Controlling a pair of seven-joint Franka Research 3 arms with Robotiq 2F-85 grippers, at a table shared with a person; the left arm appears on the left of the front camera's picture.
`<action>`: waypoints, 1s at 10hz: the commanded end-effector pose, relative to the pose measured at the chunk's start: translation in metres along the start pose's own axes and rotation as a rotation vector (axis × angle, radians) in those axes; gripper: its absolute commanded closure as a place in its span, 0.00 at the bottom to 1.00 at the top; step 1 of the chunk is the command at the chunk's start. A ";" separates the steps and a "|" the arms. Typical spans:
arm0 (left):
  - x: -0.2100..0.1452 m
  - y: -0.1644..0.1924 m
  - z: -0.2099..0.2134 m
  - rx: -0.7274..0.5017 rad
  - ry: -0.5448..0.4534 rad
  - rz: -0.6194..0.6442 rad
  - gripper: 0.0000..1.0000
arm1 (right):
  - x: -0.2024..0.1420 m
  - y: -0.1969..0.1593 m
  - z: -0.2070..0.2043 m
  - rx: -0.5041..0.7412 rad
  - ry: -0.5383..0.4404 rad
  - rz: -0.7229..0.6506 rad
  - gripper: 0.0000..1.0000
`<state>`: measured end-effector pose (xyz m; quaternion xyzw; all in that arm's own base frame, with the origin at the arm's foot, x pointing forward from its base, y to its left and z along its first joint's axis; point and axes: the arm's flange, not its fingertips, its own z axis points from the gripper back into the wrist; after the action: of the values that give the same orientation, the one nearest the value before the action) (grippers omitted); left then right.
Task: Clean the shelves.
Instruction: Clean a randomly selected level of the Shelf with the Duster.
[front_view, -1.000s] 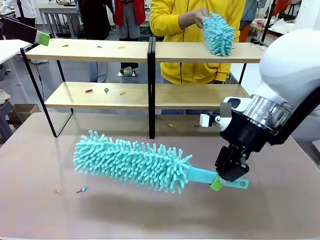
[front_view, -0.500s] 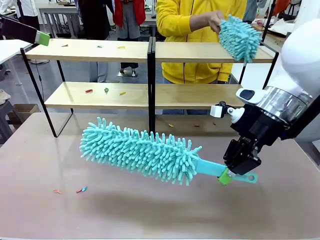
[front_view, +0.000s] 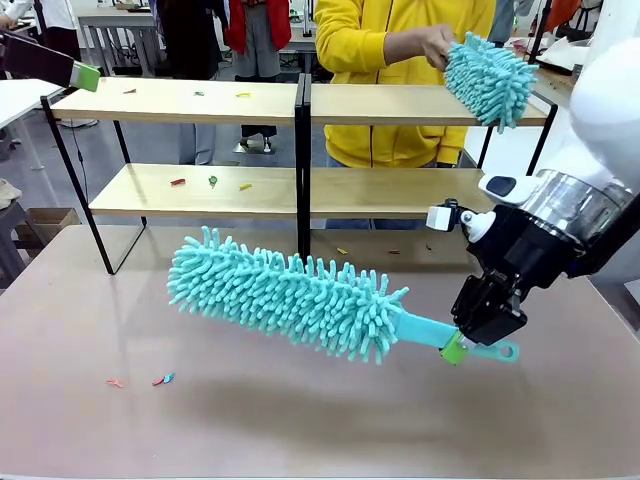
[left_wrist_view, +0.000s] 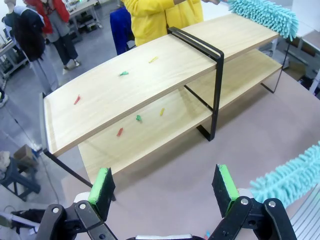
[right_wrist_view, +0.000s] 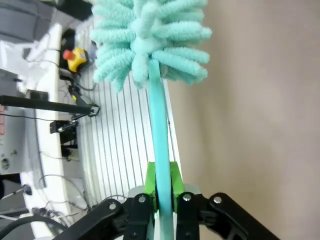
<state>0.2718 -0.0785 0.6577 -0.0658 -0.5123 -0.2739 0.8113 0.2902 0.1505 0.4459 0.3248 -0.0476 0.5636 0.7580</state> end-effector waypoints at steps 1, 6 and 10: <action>-0.001 0.001 0.000 0.003 0.002 -0.007 0.00 | -0.028 0.024 0.010 -0.038 -0.037 -0.001 0.88; -0.001 0.001 0.000 0.003 0.002 -0.007 0.00 | -0.038 0.029 0.014 -0.062 -0.077 0.009 0.88; -0.001 0.001 0.000 0.003 0.002 -0.007 0.00 | -0.039 0.029 0.019 -0.059 -0.081 0.015 0.88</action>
<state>0.2718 -0.0785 0.6577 -0.0658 -0.5124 -0.2739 0.8113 0.2838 0.1236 0.4781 0.3190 -0.0946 0.5546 0.7627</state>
